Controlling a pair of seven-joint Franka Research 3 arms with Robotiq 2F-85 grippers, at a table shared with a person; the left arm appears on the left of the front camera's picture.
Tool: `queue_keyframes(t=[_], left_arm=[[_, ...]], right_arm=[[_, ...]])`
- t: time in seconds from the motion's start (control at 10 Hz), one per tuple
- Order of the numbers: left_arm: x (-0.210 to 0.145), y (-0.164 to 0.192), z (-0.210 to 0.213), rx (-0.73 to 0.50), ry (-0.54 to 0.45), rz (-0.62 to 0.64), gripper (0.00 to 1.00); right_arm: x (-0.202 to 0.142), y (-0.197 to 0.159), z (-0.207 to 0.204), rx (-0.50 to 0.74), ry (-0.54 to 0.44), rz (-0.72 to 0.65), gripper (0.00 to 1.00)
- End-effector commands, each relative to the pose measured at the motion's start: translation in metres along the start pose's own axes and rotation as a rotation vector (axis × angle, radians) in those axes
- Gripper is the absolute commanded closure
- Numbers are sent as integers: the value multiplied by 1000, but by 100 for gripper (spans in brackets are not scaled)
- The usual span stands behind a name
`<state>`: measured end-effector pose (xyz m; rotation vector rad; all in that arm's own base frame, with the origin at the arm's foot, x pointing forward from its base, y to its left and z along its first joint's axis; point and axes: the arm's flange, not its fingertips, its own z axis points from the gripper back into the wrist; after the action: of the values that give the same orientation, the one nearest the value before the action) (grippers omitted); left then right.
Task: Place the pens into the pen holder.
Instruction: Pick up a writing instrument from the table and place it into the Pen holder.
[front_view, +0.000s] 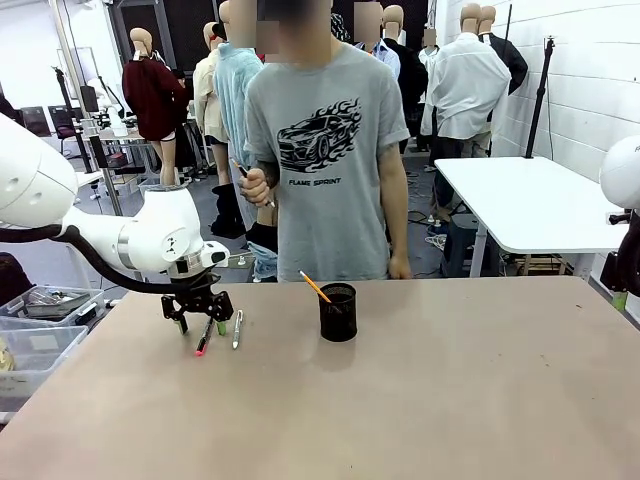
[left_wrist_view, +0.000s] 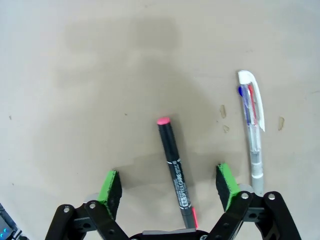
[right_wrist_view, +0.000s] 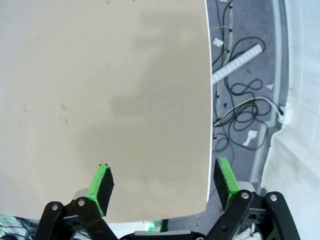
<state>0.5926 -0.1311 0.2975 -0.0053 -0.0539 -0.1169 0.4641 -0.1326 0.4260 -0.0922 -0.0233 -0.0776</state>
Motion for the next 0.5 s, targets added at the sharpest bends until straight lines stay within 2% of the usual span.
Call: queue_keyframes(t=[0.0,0.3,0.4], left_arm=[[5,-1,0,31,2,20,28],[4,-1,0,20,16,11,88],[4,-2,-2,28,24,7,100]], right_arm=[[0,1,2,-4,8,-14,0],[0,1,2,-4,8,-14,0],[0,1,2,-4,8,-14,0]])
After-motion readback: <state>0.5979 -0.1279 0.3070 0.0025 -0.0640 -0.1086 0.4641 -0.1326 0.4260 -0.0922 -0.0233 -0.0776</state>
